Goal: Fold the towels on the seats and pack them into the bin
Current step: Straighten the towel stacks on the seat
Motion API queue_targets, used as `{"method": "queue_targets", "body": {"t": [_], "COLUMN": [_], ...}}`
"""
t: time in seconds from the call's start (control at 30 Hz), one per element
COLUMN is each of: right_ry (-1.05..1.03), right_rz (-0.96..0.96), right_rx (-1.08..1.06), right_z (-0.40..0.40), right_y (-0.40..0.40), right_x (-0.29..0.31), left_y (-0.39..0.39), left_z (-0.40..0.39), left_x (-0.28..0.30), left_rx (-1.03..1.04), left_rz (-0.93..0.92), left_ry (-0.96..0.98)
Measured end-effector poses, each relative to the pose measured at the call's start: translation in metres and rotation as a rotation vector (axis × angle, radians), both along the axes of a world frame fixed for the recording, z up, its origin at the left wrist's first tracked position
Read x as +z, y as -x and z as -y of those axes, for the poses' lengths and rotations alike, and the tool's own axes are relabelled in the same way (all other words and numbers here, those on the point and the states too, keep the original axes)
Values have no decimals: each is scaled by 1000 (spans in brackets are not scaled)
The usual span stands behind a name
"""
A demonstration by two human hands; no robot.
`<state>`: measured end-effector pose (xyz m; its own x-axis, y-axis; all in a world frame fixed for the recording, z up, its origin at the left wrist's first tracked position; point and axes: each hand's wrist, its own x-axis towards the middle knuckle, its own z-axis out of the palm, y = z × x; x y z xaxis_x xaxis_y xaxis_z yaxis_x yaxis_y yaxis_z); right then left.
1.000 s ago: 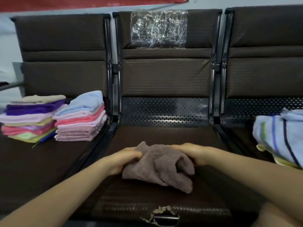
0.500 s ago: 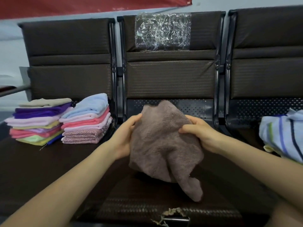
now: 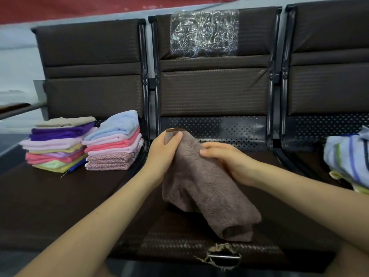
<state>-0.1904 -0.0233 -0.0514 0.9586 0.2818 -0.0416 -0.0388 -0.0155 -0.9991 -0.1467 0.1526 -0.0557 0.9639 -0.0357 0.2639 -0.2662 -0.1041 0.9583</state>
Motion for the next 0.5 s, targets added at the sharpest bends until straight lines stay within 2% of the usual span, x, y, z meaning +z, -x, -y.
{"method": "queue_targets", "body": {"t": [0.2, 0.37, 0.43, 0.5], "right_ry": [-59, -123, -161, -51], "right_rz": [40, -8, -20, 30], "right_rx": [25, 54, 48, 18], "right_z": [-3, -3, -4, -1], "right_y": [1, 2, 1, 0], "right_x": [4, 6, 7, 12], "left_y": [-3, 5, 5, 3], "left_z": [-9, -10, -12, -16], "left_x": [-1, 3, 5, 7], "left_rx": [-65, -17, -29, -47], "left_rz": [-21, 165, 156, 81], "left_ry": [-107, -156, -92, 10]}}
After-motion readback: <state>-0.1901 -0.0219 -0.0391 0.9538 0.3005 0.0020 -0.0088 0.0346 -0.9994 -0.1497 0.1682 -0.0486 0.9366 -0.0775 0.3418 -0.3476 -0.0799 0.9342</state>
